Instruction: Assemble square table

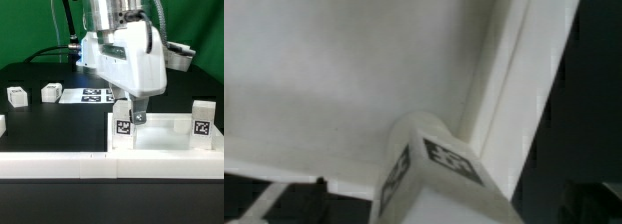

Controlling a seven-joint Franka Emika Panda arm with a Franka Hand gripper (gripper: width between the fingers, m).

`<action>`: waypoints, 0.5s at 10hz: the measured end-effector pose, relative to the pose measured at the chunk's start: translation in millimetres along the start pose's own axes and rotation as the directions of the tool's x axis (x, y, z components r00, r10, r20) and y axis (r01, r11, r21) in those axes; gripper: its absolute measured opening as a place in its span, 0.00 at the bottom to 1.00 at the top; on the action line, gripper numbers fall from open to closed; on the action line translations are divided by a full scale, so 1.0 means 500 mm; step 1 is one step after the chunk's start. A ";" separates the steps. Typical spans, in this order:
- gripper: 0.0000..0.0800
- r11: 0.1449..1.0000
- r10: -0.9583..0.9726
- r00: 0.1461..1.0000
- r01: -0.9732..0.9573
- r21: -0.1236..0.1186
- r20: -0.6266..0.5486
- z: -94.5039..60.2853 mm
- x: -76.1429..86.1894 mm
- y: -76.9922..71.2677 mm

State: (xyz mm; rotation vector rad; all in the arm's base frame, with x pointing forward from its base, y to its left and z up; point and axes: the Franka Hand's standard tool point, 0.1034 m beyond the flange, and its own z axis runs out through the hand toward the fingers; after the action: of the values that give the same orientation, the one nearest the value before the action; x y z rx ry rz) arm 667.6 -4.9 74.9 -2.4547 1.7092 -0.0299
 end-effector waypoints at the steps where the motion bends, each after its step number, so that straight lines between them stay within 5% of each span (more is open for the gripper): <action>1: 0.81 0.978 -0.207 0.978 0.207 -0.026 0.004 -0.001 0.001 0.005; 5: 0.81 0.759 -0.650 0.760 0.650 -0.045 0.016 0.003 0.007 0.014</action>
Offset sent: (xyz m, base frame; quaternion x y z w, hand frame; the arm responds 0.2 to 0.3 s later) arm -0.0054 0.0084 -0.0068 0.0132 -0.0253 -0.2400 0.9704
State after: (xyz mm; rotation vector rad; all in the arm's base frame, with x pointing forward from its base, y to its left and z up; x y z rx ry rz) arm 662.6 -10.1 72.2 -2.9487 0.7662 -0.0672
